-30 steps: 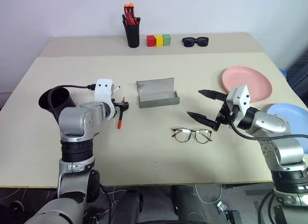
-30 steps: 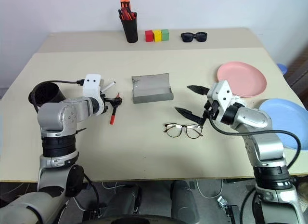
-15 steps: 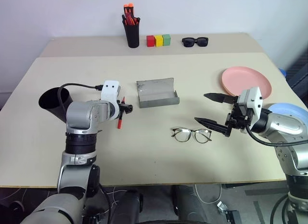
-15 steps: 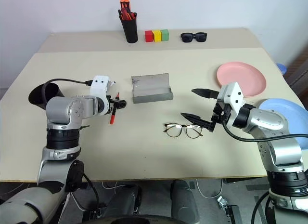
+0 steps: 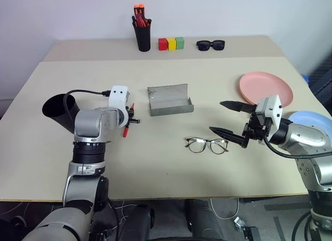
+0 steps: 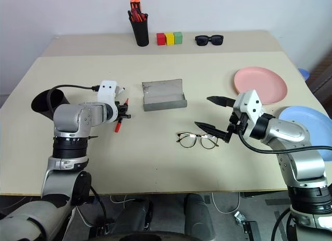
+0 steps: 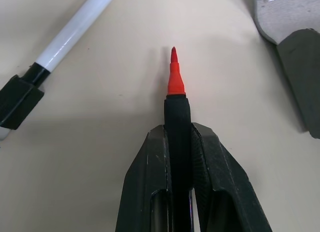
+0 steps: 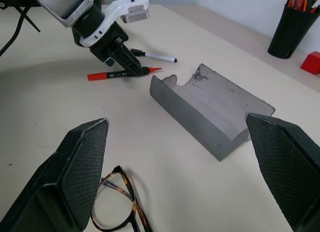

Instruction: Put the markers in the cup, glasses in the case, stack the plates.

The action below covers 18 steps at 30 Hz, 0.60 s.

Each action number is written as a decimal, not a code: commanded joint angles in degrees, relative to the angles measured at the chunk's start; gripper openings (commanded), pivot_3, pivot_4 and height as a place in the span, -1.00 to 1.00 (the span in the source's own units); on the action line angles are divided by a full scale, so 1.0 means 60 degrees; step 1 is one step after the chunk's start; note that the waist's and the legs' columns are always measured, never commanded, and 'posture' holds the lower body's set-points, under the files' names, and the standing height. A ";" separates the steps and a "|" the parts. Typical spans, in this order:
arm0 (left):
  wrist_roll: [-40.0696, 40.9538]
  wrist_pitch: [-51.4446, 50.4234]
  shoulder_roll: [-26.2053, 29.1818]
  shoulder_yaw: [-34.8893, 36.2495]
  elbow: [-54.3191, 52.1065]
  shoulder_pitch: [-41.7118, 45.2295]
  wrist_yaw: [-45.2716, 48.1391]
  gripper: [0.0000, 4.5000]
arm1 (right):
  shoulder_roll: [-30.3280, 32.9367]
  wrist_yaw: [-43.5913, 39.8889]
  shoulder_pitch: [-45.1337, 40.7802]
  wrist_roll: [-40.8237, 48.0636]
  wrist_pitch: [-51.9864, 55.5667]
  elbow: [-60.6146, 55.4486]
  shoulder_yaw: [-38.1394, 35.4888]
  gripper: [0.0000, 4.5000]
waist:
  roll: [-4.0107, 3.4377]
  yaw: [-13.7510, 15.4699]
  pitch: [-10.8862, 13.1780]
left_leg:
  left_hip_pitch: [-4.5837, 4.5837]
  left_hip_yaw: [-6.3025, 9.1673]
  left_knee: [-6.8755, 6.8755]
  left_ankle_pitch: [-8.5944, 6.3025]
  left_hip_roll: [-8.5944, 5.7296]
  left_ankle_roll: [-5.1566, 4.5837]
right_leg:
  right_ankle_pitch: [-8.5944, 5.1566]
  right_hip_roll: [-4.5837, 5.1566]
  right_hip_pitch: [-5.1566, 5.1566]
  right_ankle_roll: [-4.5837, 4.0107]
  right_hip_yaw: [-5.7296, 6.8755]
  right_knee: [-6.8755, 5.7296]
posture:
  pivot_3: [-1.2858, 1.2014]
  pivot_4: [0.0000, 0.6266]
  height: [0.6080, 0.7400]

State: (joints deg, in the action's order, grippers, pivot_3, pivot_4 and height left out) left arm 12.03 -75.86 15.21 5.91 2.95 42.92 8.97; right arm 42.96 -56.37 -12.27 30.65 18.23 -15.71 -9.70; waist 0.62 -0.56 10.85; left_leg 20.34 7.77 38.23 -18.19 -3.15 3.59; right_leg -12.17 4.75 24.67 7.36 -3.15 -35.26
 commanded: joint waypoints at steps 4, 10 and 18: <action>0.0937 -0.0432 0.0764 -0.0884 -0.1919 0.0189 0.1436 -0.99 | -0.0043 0.0033 -0.0183 0.0060 -0.0101 -0.0149 -0.0101 1.00 | 0.0005 -0.0024 0.0003 | 0.0006 0.0001 -0.0002 0.0004 0.0001 0.0008 | 0.0000 0.0000 0.0005 0.0000 0.0000 0.0000 | 0.03 -0.52 1.00; 0.1213 0.2246 0.1459 -0.0627 -0.3253 -0.0215 0.2547 -0.99 | -0.0126 -0.0021 -0.0413 -0.0016 -0.0212 0.0119 -0.0008 1.00 | 0.0004 -0.0038 0.0003 | 0.0001 -0.0003 -0.0004 0.0009 0.0003 0.0017 | 0.0000 -0.0001 0.0006 0.0000 -0.0001 -0.0001 | 0.03 -0.52 1.00; 0.2779 0.3470 0.1466 0.1851 -0.4816 -0.0957 0.2911 -0.99 | -0.0258 -0.0186 -0.0942 0.0172 -0.0225 0.0394 -0.0045 1.00 | 0.0004 -0.0050 0.0003 | 0.0001 -0.0005 -0.0003 -0.0004 0.0004 -0.0008 | 0.0000 0.0000 0.0005 -0.0001 -0.0002 0.0003 | 0.03 -0.52 1.00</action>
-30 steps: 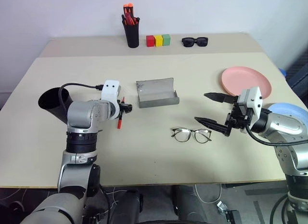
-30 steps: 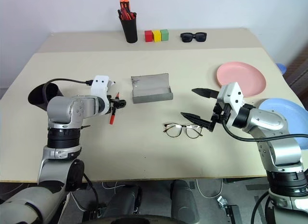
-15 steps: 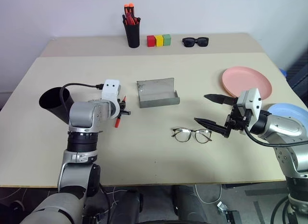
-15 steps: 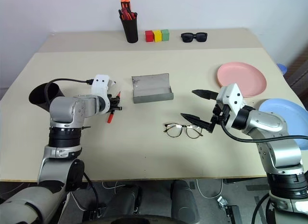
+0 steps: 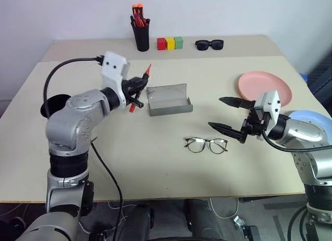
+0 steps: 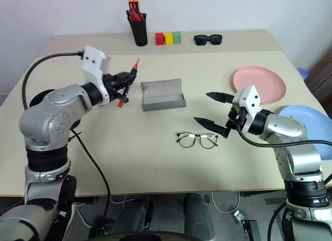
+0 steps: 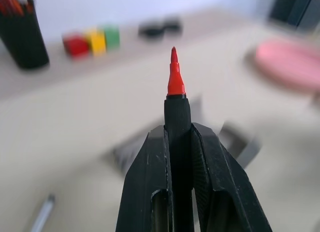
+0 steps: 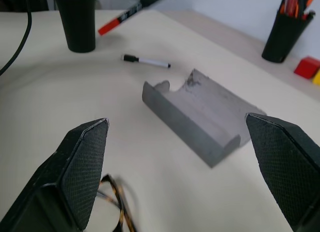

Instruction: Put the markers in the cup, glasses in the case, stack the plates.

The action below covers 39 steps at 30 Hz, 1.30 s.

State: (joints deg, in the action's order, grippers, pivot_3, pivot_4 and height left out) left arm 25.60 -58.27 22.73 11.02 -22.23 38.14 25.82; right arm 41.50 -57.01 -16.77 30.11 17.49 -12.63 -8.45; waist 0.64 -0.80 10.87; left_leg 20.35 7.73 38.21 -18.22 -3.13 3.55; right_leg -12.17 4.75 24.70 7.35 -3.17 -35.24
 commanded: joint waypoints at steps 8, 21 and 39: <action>0.1404 0.1926 0.1527 0.3327 -0.0014 -0.0457 0.0587 -0.99 | 0.0047 -0.0228 -0.0451 0.0408 -0.0006 -0.0148 -0.0266 1.00 | 0.0001 0.0000 0.0000 | -0.0001 -0.0001 0.0000 -0.0001 0.0001 -0.0002 | 0.0000 -0.0002 0.0000 -0.0001 0.0001 0.0000 | 0.03 -0.52 1.00; 0.1978 0.4669 0.2782 0.5461 0.2912 -0.1936 0.1695 -0.99 | 0.0087 -0.0207 -0.0387 0.0729 0.0398 -0.0814 -0.0205 1.00 | 0.0001 -0.0016 0.0000 | -0.0004 0.0000 -0.0003 -0.0005 0.0005 -0.0009 | 0.0000 -0.0004 0.0000 -0.0002 0.0002 -0.0002 | 0.03 -0.52 1.00; 0.0934 0.8618 0.2234 0.4215 0.5102 -0.2625 0.2098 -0.99 | 0.0171 -0.0247 -0.0282 0.0817 0.0552 -0.1018 -0.0275 1.00 | 0.0009 -0.0019 -0.0002 | -0.0002 0.0002 -0.0002 -0.0007 0.0006 -0.0013 | 0.0000 -0.0002 0.0000 -0.0002 0.0005 0.0001 | 0.03 -0.52 1.00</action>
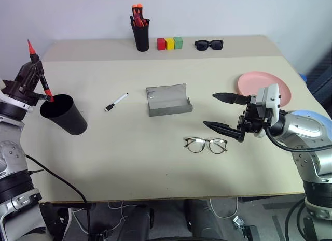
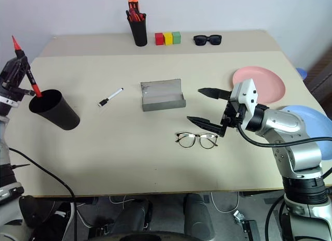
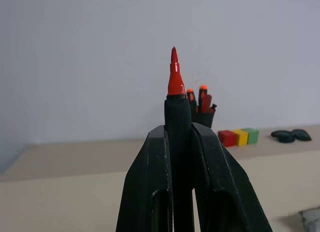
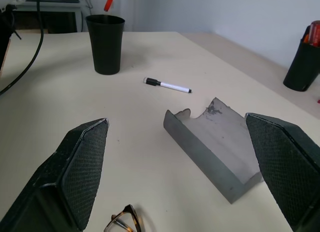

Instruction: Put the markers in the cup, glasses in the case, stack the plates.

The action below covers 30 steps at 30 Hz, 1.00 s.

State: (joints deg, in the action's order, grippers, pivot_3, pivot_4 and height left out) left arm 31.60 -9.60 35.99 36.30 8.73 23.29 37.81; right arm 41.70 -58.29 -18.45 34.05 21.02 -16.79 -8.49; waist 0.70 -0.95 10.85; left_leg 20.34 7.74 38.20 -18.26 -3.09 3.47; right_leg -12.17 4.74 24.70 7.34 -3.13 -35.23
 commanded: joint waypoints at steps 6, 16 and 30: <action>-0.0018 0.0757 -0.0030 -0.0164 -0.0059 -0.0416 0.0009 -0.99 | 0.0147 -0.0054 -0.0019 0.0119 -0.0057 -0.0248 -0.0246 1.00 | 0.0000 0.0041 0.0000 | 0.0002 0.0001 0.0001 0.0000 0.0000 -0.0001 | 0.0001 0.0000 0.0000 -0.0001 0.0001 0.0000 | 0.03 -0.52 1.00; 0.0204 0.0694 -0.0070 -0.0217 -0.0177 -0.0508 -0.0005 0.99 | 0.0168 -0.0036 -0.0090 0.0119 -0.0022 -0.0273 -0.0228 1.00 | 0.0000 0.0033 0.0000 | 0.0001 0.0001 0.0001 0.0000 0.0000 -0.0001 | 0.0001 0.0000 0.0000 -0.0001 0.0001 -0.0001 | 0.03 -0.52 1.00; 0.1265 -0.4167 0.2014 -0.1692 -0.1235 0.1090 -0.0178 0.99 | 0.0077 0.0005 -0.0116 0.0011 -0.0109 -0.0142 -0.0102 1.00 | 0.0027 0.0042 0.0015 | 0.0006 0.0014 0.0005 -0.0001 -0.0001 -0.0002 | 0.0001 -0.0004 -0.0001 -0.0001 0.0014 -0.0011 | 0.03 -0.52 1.00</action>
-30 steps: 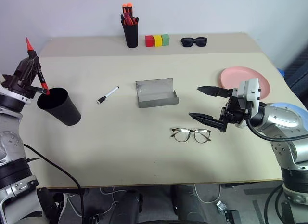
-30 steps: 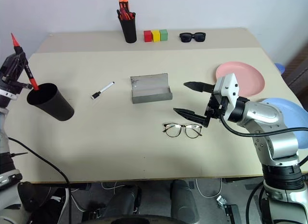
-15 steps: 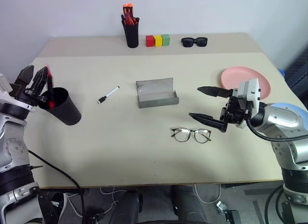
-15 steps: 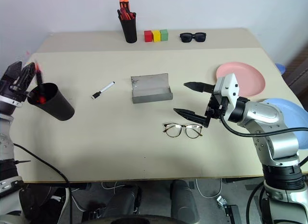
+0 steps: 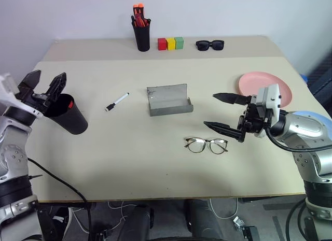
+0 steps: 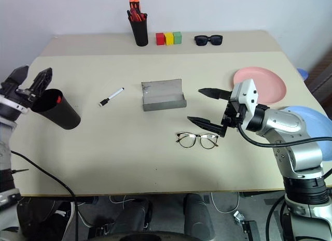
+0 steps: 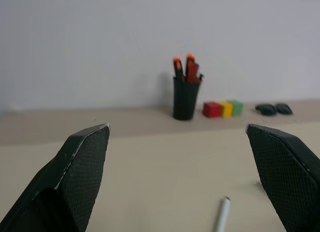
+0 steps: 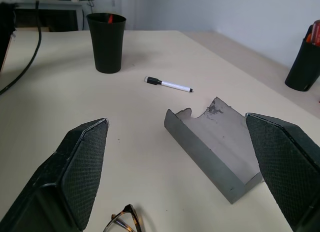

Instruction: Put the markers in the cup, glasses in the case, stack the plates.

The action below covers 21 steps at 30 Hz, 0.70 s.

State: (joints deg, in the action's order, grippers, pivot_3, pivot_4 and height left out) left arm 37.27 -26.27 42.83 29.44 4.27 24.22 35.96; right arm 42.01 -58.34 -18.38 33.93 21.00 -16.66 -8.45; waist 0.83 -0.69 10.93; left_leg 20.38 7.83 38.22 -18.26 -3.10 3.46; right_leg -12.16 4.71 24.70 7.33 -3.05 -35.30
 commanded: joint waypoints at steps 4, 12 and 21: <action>0.0037 -0.3361 0.1884 -0.2076 0.0319 0.2719 0.0623 0.99 | -0.0114 0.0075 -0.0187 -0.0036 -0.0187 -0.0105 0.0018 1.00 | 0.0000 -0.0048 0.0001 | -0.0007 0.0000 -0.0004 0.0000 -0.0003 0.0000 | 0.0000 0.0001 -0.0007 0.0000 0.0001 0.0006 | 0.03 -0.52 1.00; -0.2318 -0.4232 0.1739 -0.4931 0.2380 0.5726 0.0589 0.99 | -0.0182 0.0249 -0.0060 -0.0073 -0.0230 -0.0236 -0.0021 1.00 | -0.0003 -0.0079 0.0002 | -0.0003 -0.0003 -0.0008 0.0001 -0.0002 0.0001 | -0.0001 -0.0005 0.0005 0.0000 0.0001 -0.0004 | 0.03 -0.52 1.00; -0.4255 -0.5285 0.0982 -0.7422 0.5720 0.8457 0.2232 0.99 | -0.0204 0.0464 0.0201 -0.0010 -0.0174 -0.0482 -0.0121 1.00 | 0.0007 -0.0071 0.0007 | 0.0011 -0.0002 -0.0005 0.0000 -0.0007 -0.0001 | -0.0002 -0.0005 0.0012 0.0002 0.0002 -0.0001 | 0.03 -0.52 1.00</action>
State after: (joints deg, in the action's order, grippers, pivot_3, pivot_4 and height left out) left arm 13.88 -58.91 48.30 -14.43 36.45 73.14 47.94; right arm 40.93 -55.91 -16.88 32.86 20.53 -17.30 -7.71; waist 0.87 -1.12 10.97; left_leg 20.45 7.82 38.19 -18.26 -3.14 3.46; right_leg -12.18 4.68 24.77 7.35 -3.04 -35.31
